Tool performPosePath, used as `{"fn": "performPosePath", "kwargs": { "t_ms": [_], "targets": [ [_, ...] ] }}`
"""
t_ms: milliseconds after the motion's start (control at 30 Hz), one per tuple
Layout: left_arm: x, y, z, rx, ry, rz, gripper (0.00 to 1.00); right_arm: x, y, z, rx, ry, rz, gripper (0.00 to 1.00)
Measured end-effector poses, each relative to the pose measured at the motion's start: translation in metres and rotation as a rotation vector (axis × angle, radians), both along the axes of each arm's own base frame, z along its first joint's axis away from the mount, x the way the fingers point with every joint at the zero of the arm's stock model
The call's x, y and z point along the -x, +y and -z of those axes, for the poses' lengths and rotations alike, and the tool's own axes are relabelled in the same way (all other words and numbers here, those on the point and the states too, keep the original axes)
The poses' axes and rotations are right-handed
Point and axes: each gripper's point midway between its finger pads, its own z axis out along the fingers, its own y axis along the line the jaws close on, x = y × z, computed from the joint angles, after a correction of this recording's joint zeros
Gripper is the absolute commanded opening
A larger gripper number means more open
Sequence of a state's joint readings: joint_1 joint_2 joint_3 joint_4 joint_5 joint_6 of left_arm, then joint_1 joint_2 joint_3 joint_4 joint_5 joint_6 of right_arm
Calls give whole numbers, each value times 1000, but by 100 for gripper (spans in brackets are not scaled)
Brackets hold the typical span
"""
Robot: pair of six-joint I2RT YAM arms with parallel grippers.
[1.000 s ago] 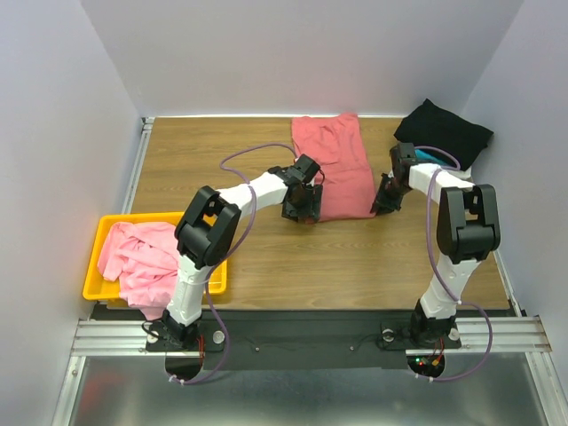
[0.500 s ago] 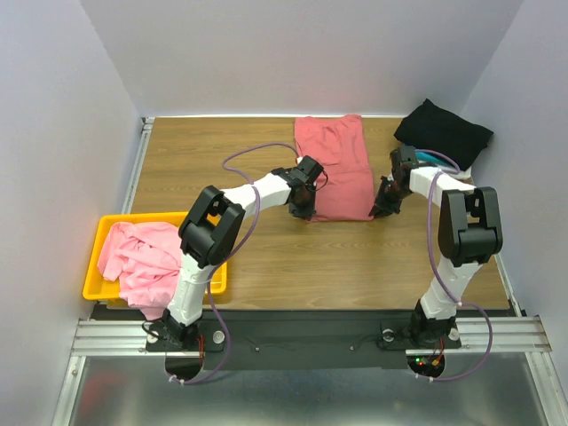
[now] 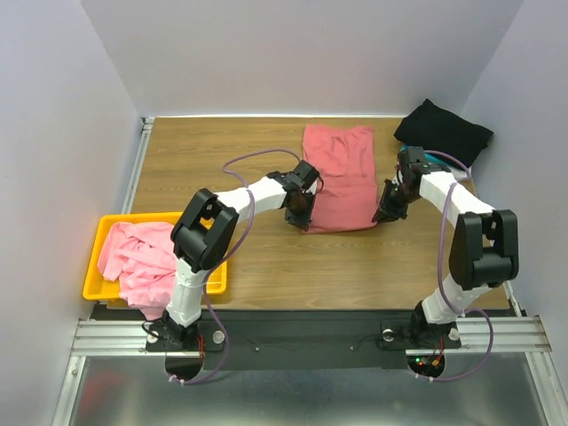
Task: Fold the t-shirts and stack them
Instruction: Fold the tshirt
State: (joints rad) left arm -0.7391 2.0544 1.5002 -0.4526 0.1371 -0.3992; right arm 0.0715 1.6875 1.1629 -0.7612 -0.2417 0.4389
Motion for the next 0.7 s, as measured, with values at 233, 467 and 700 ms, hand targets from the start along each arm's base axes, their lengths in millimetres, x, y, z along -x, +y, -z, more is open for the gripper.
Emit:
{"fn": "performPosePath", "kwargs": {
  "t_ms": [233, 467, 700],
  "targets": [
    [52, 6, -20, 57, 118, 108, 0, 43, 3, -39, -28, 34, -43, 1],
    [92, 8, -59, 165, 208, 142, 0, 87, 6, -68, -62, 92, -68, 0],
    [122, 7, -108, 299, 264, 125, 0, 126, 9, -88, -96, 163, -71, 0]
  ]
}}
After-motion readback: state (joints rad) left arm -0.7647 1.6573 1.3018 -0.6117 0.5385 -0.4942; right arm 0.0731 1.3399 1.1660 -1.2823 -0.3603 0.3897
